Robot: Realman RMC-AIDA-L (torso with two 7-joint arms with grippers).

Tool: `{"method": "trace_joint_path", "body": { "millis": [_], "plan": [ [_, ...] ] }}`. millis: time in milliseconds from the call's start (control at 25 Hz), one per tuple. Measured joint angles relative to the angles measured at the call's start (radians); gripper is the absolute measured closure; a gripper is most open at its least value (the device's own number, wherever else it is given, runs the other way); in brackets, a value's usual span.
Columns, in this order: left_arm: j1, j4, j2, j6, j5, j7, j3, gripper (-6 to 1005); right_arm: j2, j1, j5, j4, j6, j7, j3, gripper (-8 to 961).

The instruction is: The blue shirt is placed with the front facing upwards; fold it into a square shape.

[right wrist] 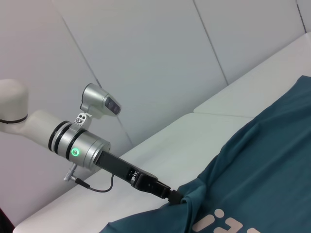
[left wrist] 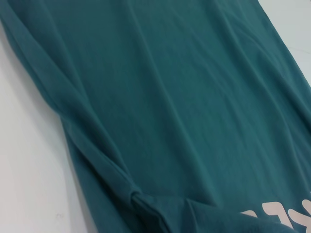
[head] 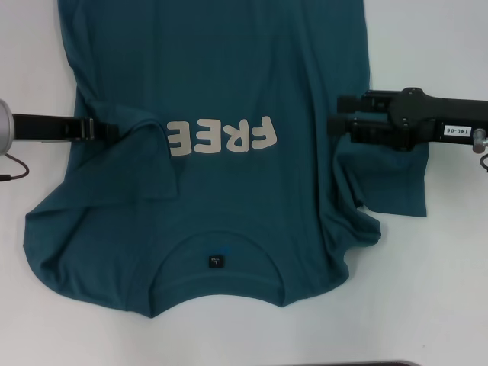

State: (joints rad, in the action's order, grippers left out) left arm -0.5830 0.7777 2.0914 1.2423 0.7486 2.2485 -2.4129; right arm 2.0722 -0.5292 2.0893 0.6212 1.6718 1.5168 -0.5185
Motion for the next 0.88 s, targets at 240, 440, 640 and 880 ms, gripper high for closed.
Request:
{"method": "trace_joint_path", "body": {
  "millis": [240, 440, 640, 880],
  "plan": [
    [-0.008, 0.005, -0.001, 0.014, 0.007, 0.000, -0.001, 933, 0.000, 0.001, -0.009, 0.000, -0.003, 0.000, 0.000, 432],
    [-0.027, 0.012, 0.003, 0.026, 0.009, -0.004, -0.008, 932, 0.000, 0.002, -0.009, 0.000, -0.011, -0.001, 0.000, 433],
    [-0.055, 0.009, 0.009, 0.035, 0.025, -0.004, -0.001, 932, 0.000, 0.003, -0.009, 0.000, -0.012, -0.002, 0.000, 434],
    [-0.080, 0.016, 0.021, 0.047, 0.033, -0.006, 0.000, 933, 0.000, 0.003, -0.009, 0.000, -0.014, -0.003, 0.000, 435]
  ]
}}
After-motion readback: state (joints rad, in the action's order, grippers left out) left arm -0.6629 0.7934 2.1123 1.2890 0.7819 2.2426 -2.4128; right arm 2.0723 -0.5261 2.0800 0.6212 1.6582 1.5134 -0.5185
